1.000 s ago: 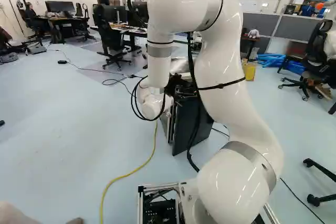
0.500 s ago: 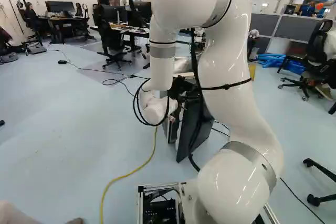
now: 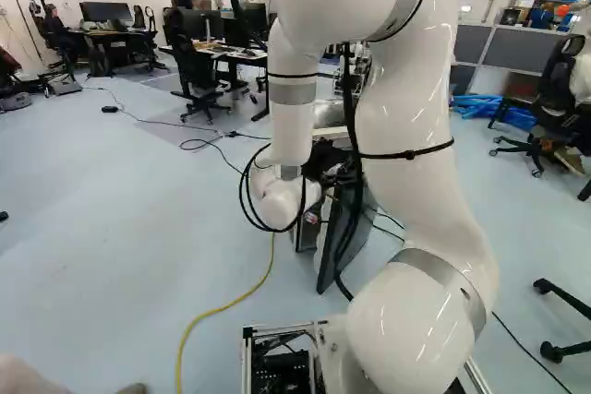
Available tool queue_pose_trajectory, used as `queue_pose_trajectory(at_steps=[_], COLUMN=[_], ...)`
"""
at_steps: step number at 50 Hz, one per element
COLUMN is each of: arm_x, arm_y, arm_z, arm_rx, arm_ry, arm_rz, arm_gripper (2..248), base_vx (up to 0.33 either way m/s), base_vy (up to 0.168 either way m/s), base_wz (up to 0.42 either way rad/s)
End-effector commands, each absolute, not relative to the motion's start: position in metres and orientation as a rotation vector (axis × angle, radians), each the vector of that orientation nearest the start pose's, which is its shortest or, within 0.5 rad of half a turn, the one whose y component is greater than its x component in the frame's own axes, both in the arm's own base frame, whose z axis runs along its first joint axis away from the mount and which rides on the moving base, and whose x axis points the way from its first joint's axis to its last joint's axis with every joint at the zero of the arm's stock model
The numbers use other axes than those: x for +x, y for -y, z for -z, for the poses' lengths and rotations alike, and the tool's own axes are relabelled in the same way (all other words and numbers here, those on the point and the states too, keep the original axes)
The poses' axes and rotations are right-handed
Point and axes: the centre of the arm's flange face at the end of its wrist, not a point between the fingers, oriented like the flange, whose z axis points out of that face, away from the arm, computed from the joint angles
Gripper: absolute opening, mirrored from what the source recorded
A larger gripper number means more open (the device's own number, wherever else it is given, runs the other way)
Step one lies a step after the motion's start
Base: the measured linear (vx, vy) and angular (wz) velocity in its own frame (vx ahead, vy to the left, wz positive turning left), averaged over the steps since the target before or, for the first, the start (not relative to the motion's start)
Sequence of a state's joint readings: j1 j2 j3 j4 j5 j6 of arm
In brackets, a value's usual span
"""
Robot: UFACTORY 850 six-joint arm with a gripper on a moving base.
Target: Grab a drink from the fridge
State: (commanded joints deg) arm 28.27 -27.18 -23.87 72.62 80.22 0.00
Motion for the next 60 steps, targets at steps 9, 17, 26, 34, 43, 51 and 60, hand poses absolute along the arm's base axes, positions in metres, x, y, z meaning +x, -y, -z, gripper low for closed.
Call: queue_pose_trajectory(at_steps=[9,17,26,34,43,51,60], arm_x=[0.317,0.307,0.294,0.284,0.271,0.261,0.249], arm_y=[-0.075,-0.068,-0.061,-0.055,-0.048,-0.041,-0.034], arm_z=[-0.261,-0.262,-0.262,-0.263,-0.264,-0.264,-0.265], arm_rx=[1.948,1.946,1.942,1.937,1.931,1.924,1.915], arm_ry=[0.735,0.731,0.726,0.723,0.720,0.719,0.717], arm_rz=[-1.559,-1.541,-1.521,-1.503,-1.481,-1.462,-1.440], arm_gripper=[247,247,247,247,247,247,247], base_vx=[0.000,0.000,0.000,0.000,0.000,0.000,0.000], base_vy=[0.000,0.000,0.000,0.000,0.000,0.000,0.000], base_wz=[0.000,0.000,0.000,0.000,0.000,0.000,0.000])
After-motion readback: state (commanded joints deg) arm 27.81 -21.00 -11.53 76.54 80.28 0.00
